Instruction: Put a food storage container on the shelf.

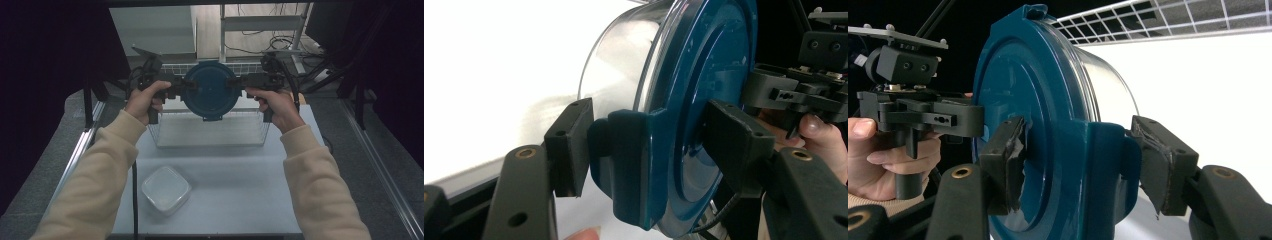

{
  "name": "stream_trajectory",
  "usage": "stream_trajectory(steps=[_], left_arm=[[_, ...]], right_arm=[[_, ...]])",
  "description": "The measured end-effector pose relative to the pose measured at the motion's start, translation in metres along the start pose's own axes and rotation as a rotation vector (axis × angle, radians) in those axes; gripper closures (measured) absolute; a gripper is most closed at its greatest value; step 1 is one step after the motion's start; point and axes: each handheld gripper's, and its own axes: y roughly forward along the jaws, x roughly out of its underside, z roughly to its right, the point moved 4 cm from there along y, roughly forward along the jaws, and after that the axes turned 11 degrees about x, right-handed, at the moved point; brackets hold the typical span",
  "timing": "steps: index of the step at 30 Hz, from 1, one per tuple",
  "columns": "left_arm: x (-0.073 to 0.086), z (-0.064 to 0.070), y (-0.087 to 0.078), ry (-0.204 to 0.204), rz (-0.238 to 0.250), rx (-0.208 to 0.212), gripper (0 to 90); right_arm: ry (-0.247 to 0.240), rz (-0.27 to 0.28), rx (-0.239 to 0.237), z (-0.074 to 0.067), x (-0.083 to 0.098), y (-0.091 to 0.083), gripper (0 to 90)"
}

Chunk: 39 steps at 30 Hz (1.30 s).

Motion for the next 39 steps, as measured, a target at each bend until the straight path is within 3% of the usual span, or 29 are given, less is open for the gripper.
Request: stream_trajectory(steps=[9, 17, 22, 29, 31, 37, 39], left_arm=[[-0.018, -0.013, -0.004, -0.022, 0.016, 0.017, 38.2], [-0.029, -0.035, 0.003, -0.050, -0.004, 0.012, 38.1], [-0.034, -0.047, 0.011, -0.102, 0.036, -0.006, 38.2], [-0.040, -0.067, 0.019, -0.168, 0.068, 0.012, 37.9], [-0.041, -0.068, 0.021, -0.156, 0.079, 0.007, 37.6], [-0.039, -0.069, 0.022, -0.147, 0.093, 0.020, 36.9], [-0.038, -0.068, 0.020, -0.146, 0.116, 0.012, 31.5]], right_arm=[[0.006, -0.008, 0.001, -0.001, -0.017, 0.012, 41.4], [0.039, -0.031, 0.007, 0.012, -0.023, 0.031, 41.4], [0.101, -0.039, 0.001, 0.026, -0.025, 0.046, 41.1], [0.184, -0.073, -0.001, 0.039, -0.027, 0.061, 38.1], [0.216, -0.086, -0.009, 0.045, -0.026, 0.066, 37.5], [0.214, -0.065, -0.015, 0.046, -0.027, 0.066, 36.6], [0.187, -0.058, 0.010, 0.044, -0.026, 0.066, 26.0]])
